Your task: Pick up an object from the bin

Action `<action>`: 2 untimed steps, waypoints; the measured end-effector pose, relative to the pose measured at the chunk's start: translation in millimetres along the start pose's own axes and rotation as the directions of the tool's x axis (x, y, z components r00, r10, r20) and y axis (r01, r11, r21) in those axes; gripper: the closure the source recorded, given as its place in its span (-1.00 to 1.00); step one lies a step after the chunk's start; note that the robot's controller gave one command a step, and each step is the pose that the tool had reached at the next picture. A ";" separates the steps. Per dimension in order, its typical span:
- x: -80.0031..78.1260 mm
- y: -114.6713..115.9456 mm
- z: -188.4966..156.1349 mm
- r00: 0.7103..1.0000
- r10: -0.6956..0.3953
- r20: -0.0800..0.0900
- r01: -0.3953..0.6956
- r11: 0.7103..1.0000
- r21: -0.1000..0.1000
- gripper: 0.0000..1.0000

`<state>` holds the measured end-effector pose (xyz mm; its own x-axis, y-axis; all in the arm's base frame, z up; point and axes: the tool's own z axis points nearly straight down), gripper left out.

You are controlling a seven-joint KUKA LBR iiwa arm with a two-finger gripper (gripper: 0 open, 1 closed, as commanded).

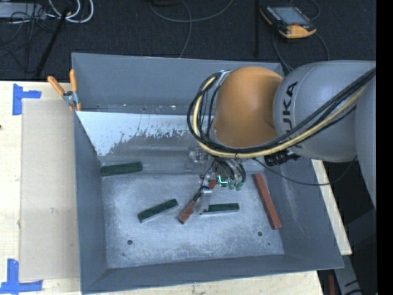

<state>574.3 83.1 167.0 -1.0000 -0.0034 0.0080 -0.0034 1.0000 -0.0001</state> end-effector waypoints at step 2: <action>-3.6 32.5 93.9 0.997 -0.071 0.006 0.071 0.997 0.000 1.00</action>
Offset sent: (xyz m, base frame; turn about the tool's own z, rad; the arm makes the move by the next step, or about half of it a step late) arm 0.0030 0.0326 -0.0930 -0.0749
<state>577.1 115.6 73.1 -0.9972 -0.0743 0.0018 -0.0743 0.9972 0.0004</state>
